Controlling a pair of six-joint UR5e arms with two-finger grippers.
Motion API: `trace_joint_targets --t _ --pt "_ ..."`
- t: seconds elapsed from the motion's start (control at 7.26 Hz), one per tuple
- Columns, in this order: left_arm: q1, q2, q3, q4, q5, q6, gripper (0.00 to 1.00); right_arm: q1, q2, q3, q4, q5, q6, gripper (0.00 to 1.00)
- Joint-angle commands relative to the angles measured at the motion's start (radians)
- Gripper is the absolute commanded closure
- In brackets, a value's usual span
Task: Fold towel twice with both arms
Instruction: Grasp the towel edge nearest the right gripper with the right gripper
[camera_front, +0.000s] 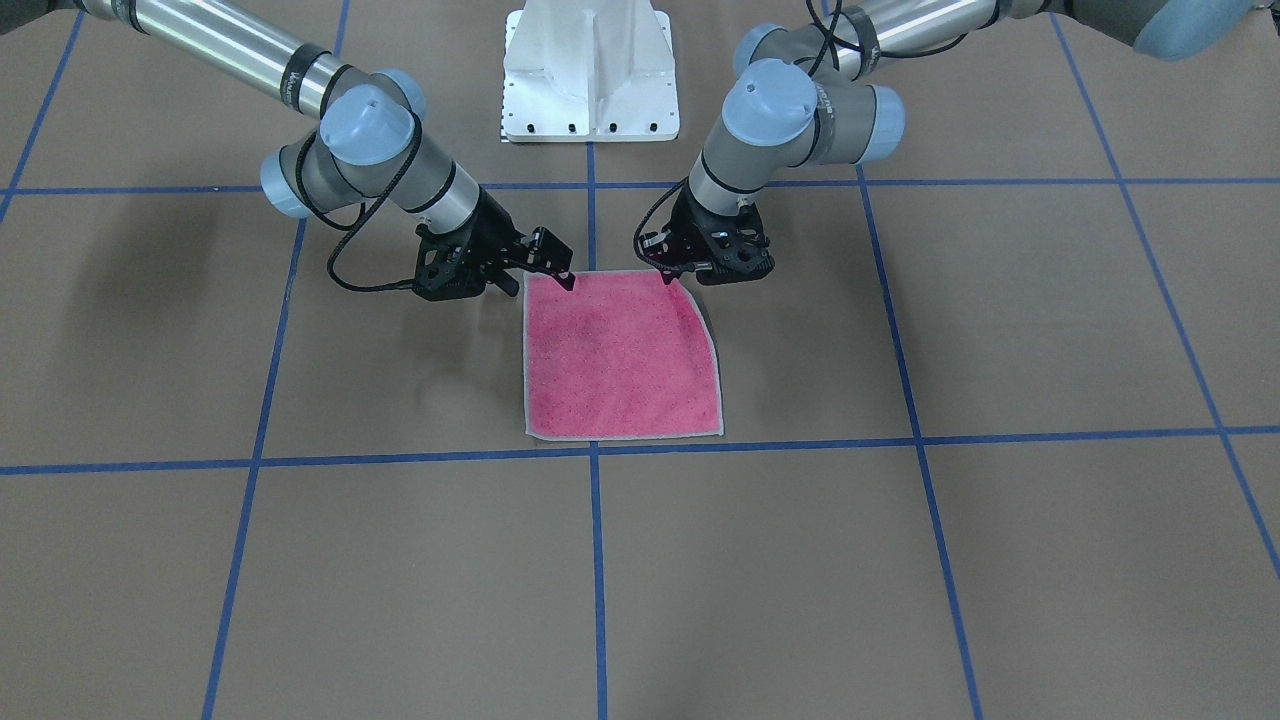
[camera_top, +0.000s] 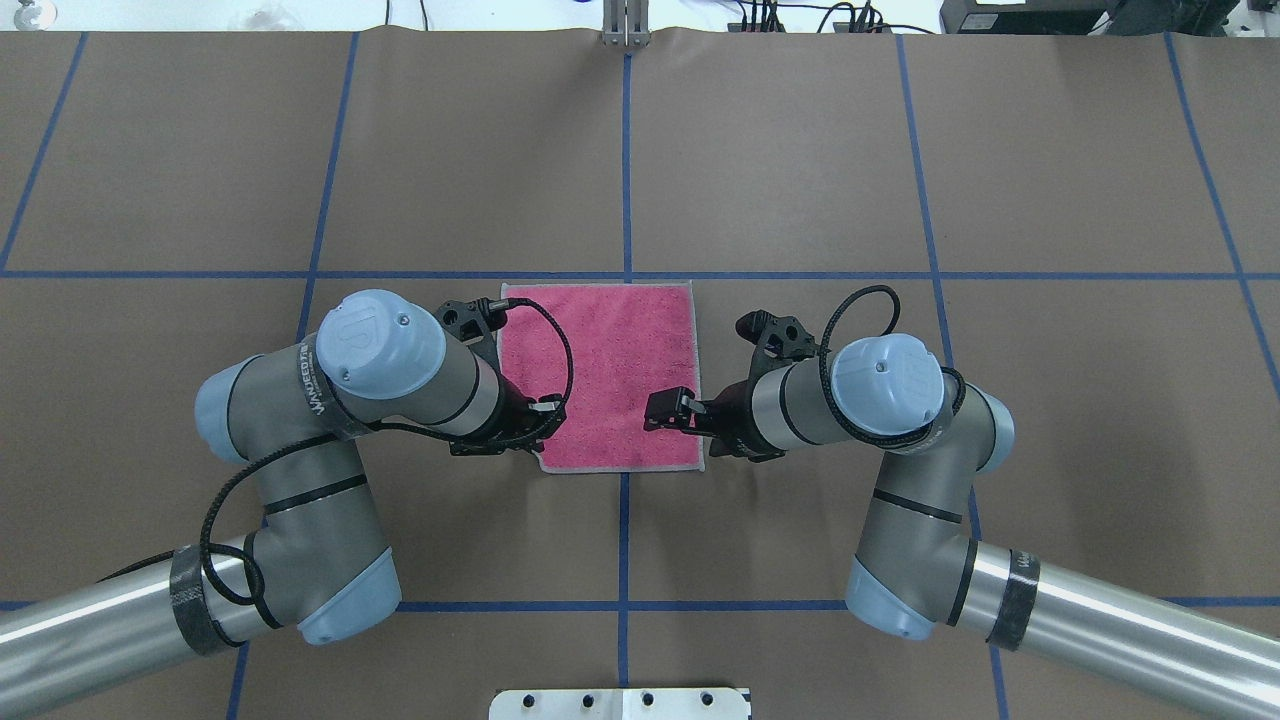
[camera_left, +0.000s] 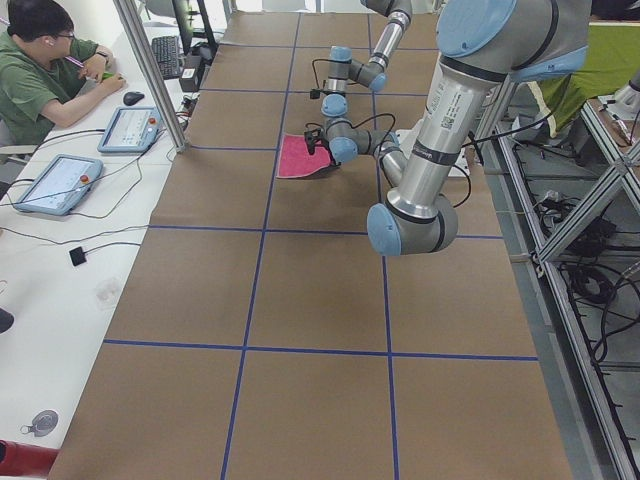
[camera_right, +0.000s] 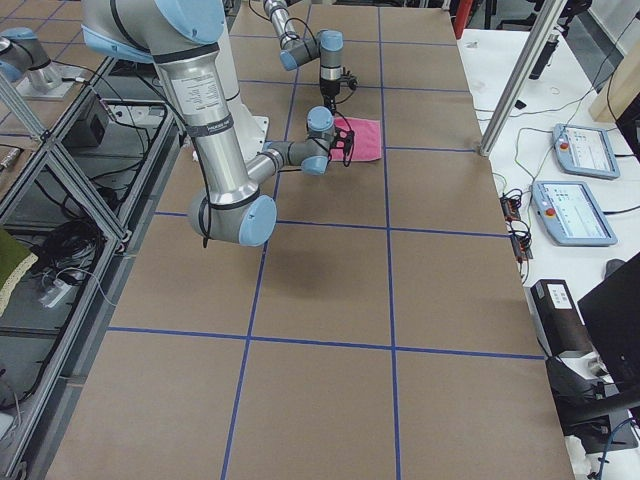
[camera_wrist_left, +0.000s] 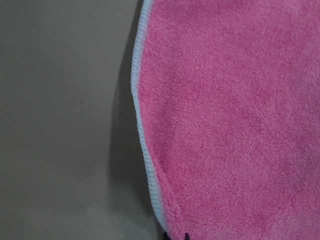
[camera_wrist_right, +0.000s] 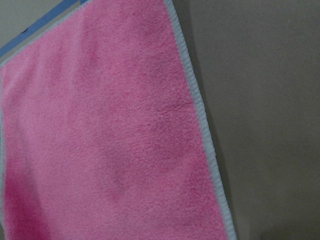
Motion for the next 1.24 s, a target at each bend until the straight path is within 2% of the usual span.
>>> trace_joint_targets --t 0.0,0.14,0.28,0.55,0.69,0.83,1.1 --pt "0.0 0.0 0.0 0.0 -0.001 0.0 1.0 -0.003 0.002 -0.004 -0.002 0.001 0.007 0.13" --pt "0.0 0.002 -0.002 0.0 -0.001 0.001 1.0 -0.003 0.005 -0.004 0.0 0.001 0.012 0.22" --pt "0.0 0.002 0.0 0.0 -0.001 0.001 1.0 -0.003 0.007 -0.004 0.0 0.001 0.024 0.37" --pt "0.0 0.003 -0.002 0.0 -0.001 0.0 1.0 -0.003 0.007 -0.004 0.0 -0.001 0.035 0.81" --pt "0.0 0.003 -0.002 0.0 -0.001 0.0 1.0 -0.003 0.007 -0.004 0.0 0.001 0.056 0.94" --pt "0.0 0.003 -0.002 0.0 -0.001 0.0 1.0 -0.003 0.008 -0.004 0.003 0.001 0.056 1.0" --pt "0.0 0.003 -0.003 0.0 -0.001 0.0 1.0 -0.005 0.008 -0.004 0.003 0.001 0.058 1.0"
